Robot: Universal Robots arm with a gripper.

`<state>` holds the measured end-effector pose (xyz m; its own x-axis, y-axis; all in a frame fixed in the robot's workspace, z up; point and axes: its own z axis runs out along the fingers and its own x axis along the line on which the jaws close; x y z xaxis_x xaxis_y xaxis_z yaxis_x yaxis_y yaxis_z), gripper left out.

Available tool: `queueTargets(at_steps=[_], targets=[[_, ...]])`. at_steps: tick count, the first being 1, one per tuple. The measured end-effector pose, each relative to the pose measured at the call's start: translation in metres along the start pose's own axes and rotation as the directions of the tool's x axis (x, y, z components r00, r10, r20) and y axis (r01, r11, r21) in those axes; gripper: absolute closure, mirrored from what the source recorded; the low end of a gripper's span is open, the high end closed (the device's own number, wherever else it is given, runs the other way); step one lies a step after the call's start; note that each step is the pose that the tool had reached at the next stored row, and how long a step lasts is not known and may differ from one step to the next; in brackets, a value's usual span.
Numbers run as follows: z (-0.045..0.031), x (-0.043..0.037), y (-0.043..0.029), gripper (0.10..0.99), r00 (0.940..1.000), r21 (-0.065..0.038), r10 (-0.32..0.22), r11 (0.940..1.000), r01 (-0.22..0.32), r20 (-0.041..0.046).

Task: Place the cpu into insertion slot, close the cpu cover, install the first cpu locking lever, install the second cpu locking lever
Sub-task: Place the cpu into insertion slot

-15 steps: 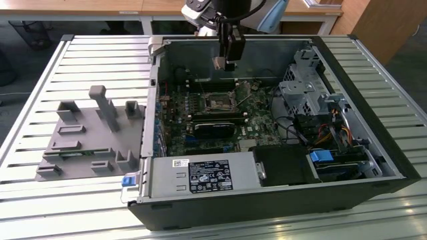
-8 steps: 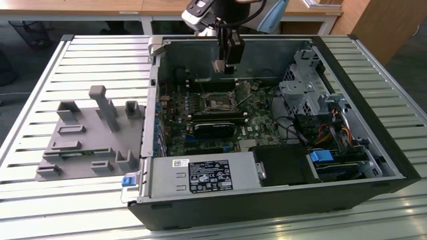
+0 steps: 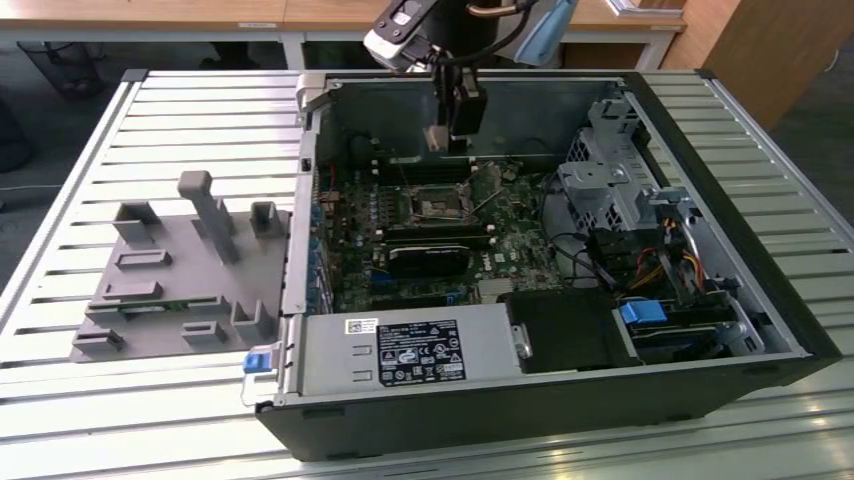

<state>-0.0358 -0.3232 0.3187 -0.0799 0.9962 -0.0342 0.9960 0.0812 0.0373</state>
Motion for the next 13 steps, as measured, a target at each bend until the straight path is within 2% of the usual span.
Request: queueTargets(at_steps=[13], targets=[[0.0140, 0.0036, -0.0003, 0.545, 1.0000, 0.000, 0.000, 1.0000, 0.000, 0.0010]])
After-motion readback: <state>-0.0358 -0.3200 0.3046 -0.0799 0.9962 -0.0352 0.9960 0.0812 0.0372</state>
